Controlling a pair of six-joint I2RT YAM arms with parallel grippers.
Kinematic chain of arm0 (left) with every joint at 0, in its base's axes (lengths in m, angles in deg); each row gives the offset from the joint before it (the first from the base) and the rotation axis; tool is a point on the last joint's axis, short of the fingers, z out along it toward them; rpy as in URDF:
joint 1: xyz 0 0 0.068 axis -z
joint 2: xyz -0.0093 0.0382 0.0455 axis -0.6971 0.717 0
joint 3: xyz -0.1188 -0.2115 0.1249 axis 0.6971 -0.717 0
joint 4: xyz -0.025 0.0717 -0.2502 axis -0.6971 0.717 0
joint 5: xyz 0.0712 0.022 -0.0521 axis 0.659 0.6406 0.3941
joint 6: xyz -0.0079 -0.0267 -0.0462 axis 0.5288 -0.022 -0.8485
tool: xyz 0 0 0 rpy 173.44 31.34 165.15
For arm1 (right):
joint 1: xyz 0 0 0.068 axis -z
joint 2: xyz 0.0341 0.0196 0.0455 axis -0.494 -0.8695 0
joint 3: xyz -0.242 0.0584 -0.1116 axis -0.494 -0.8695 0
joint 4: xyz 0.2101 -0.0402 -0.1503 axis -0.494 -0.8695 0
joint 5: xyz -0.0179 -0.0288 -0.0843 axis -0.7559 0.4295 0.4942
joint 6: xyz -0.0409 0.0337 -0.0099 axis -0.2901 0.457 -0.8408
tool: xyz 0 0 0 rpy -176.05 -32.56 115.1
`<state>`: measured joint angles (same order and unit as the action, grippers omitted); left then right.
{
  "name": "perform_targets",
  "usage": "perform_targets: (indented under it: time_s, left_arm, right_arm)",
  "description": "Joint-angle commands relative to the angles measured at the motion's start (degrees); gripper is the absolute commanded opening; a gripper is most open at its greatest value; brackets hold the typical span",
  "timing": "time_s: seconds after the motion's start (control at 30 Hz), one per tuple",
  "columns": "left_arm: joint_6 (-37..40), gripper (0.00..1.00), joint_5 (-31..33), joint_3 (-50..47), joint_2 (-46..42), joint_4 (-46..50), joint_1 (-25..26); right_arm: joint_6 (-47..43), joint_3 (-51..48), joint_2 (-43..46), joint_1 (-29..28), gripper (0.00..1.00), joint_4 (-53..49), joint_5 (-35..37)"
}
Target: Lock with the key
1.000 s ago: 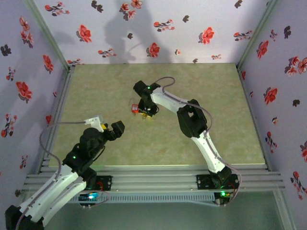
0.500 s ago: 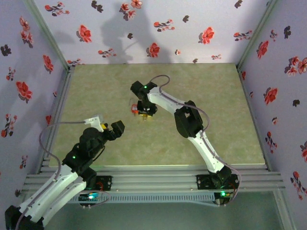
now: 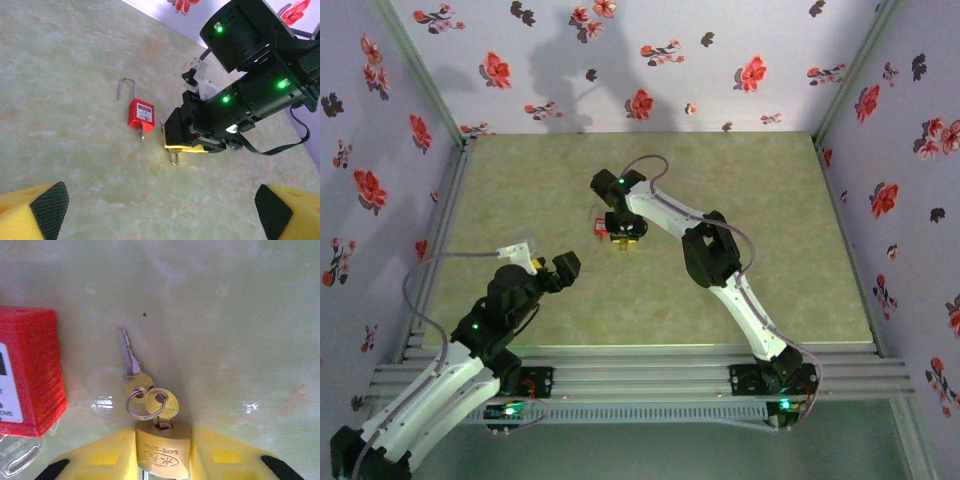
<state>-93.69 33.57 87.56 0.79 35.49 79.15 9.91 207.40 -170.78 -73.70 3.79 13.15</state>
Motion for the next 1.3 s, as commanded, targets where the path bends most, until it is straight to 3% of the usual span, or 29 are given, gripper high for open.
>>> perform_targets:
  time_s: [0.0, 0.83, 1.27]
  left_arm:
    - [1.5, 1.00, 1.1, 2.0, 0.4, 0.8, -0.3]
    - [0.8, 1.00, -2.5, 1.3, 2.9, -2.0, -0.3]
    - [-6.9, 1.00, -10.0, -1.9, 12.1, -14.9, 0.4]
  right_arm:
    - [-3.0, -1.5, -5.2, 1.5, 0.27, -7.4, 7.3]
    - [-1.5, -14.0, 9.9, 2.1, 0.27, 1.7, -2.1]
    - [-0.2, -19.4, 13.5, 2.7, 0.27, 6.0, -6.8]
